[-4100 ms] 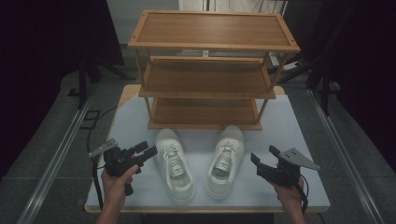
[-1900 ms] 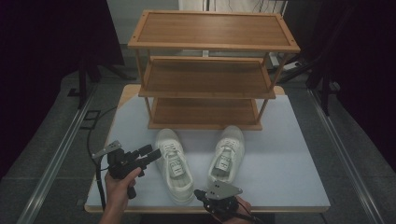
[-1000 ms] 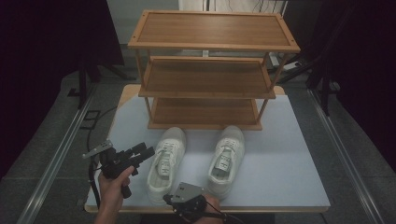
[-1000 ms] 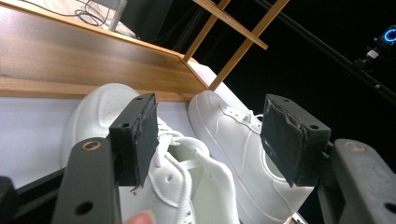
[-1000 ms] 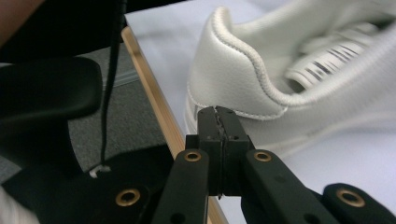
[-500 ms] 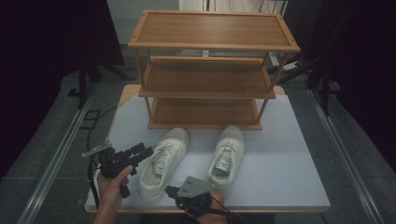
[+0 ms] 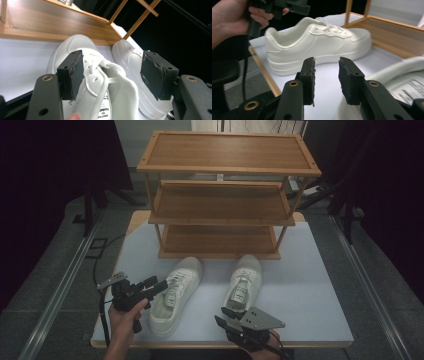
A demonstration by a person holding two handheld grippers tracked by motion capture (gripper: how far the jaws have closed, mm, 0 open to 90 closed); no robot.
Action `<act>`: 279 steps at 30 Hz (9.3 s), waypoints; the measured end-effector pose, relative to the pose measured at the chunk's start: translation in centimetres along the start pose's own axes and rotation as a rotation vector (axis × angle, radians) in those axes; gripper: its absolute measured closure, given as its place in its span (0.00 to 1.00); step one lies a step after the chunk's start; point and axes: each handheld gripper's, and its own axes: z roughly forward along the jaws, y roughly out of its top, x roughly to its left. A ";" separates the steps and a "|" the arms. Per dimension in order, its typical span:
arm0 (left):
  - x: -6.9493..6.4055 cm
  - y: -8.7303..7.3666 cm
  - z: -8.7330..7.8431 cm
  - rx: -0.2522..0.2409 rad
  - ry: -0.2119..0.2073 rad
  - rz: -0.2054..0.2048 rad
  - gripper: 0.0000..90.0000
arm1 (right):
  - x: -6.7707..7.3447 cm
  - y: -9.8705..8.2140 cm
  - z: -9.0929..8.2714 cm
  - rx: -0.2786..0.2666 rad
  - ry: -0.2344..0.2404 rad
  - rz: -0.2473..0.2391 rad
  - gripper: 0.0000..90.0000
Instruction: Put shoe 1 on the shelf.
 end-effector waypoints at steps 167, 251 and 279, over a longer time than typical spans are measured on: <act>-3.7 11.2 5.8 -0.302 -0.110 0.020 0.91 | 1.6 1.4 -2.7 -0.157 -0.019 0.009 0.69; -1.6 21.3 19.3 -0.333 0.092 -0.219 0.73 | 1.6 1.6 -3.2 -0.177 0.003 0.022 0.69; -2.5 19.5 15.6 -0.308 -0.076 -0.161 0.47 | 1.7 1.1 -2.3 -0.123 -0.004 0.008 0.80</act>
